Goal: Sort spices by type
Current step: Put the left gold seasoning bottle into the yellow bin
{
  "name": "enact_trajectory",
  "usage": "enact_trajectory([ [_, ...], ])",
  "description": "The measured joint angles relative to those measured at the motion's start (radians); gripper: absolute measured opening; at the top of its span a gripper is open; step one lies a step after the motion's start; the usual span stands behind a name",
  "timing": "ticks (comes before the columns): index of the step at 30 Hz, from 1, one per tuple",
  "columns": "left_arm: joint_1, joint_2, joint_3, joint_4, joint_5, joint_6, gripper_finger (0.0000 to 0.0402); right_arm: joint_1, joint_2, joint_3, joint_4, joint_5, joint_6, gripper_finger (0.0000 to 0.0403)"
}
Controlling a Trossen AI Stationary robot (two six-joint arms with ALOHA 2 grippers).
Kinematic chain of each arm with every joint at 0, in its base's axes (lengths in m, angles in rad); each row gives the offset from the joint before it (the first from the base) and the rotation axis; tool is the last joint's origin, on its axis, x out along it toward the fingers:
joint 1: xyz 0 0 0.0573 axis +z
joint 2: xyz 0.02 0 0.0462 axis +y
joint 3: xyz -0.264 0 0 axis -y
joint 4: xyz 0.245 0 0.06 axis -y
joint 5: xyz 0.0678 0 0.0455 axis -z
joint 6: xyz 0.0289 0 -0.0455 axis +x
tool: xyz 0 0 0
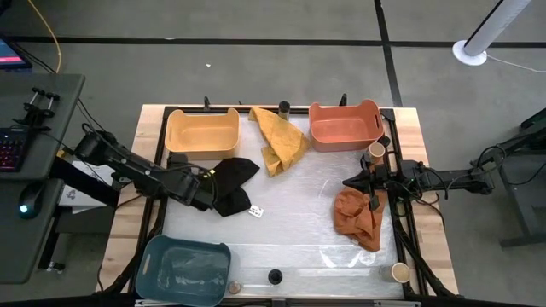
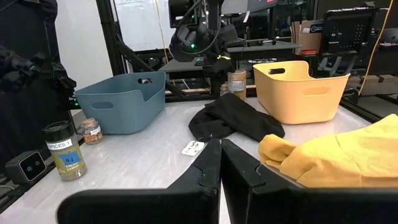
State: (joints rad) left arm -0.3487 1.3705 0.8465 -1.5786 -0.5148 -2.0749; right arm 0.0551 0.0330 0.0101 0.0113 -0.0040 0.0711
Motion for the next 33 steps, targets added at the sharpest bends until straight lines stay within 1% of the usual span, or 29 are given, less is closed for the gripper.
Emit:
enact_trajectory([
  [8, -0.007, 0.000, -0.007, 0.021, -0.012, -0.086, 0.0000, 0.000, 0.000, 0.000, 0.000, 0.000, 0.000, 0.0000],
  [12, -0.013, -0.001, -0.004, 0.109, -0.076, -0.086, 0.0000, 0.000, 0.000, 0.000, 0.000, 0.000, 0.000, 0.0000],
  [13, -0.013, -0.001, -0.004, 0.144, -0.058, -0.084, 0.0000, 0.000, 0.000, 0.000, 0.000, 0.000, 0.000, 0.0000],
  [14, -0.013, 0.004, -0.003, 0.162, -0.043, -0.075, 0.0000, 0.000, 0.000, 0.000, 0.000, 0.000, 0.000, 0.0000],
  [19, -0.001, 0.003, -0.001, 0.229, -0.077, 0.008, 0.0000, 0.000, 0.001, 0.000, 0.000, 0.000, 0.000, 0.0000],
  [22, 0.001, 0.002, 0.023, 0.224, -0.105, 0.048, 0.0000, 0.000, 0.000, 0.000, 0.000, 0.000, 0.000, 0.0000],
  [26, 0.003, 0.001, 0.094, 0.135, -0.152, 0.152, 0.0000, 0.000, 0.000, 0.000, 0.000, 0.000, 0.000, 0.0000],
  [28, 0.007, 0.001, 0.135, 0.095, -0.167, 0.245, 0.0000, 0.000, 0.000, 0.000, 0.000, 0.000, 0.000, 0.0000],
  [31, 0.019, -0.012, 0.198, 0.066, -0.144, 0.493, 0.0000, 0.000, 0.000, 0.000, 0.000, 0.000, 0.000, 0.0000],
  [33, 0.042, -0.030, 0.248, 0.069, -0.086, 0.700, 0.0000, 0.000, 0.000, 0.000, 0.000, 0.000, 0.000, 0.0000],
])
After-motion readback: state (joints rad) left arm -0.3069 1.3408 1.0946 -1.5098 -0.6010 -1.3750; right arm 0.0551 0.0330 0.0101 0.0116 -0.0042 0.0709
